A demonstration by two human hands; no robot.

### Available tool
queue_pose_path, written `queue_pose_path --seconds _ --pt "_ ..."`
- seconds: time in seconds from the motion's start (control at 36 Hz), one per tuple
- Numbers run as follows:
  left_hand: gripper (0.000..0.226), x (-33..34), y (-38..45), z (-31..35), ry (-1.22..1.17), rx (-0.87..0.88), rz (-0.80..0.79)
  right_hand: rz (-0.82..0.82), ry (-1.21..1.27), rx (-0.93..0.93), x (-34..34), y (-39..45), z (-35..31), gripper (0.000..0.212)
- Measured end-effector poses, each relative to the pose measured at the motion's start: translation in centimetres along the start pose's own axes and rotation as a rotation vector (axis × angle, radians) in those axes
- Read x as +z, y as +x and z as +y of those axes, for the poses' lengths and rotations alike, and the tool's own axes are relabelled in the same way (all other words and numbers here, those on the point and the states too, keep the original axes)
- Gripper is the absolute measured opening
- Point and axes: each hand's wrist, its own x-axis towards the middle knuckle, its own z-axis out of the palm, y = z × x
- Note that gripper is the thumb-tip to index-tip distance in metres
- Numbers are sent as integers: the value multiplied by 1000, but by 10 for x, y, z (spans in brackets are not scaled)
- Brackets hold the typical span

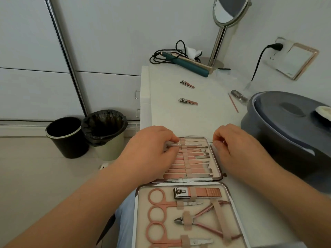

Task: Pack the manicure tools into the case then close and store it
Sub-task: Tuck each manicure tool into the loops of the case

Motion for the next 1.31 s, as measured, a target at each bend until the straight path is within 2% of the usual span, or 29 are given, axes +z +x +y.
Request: queue_pose_path --seconds 0.33,0.72,0.92,1.31 --pt "34 -1 -1 2 1 80 -14 -99 -92 -51 -4 2 2 11" --pt "35 1 -1 0 32 83 -29 -180 -250 -173 -9 14 1 9" --pt "36 1 -1 0 45 79 -43 -302 -208 -146 -19 25 -4 12" --pt "34 2 0 0 52 98 -10 -369 -197 -231 -7 40 -18 10"
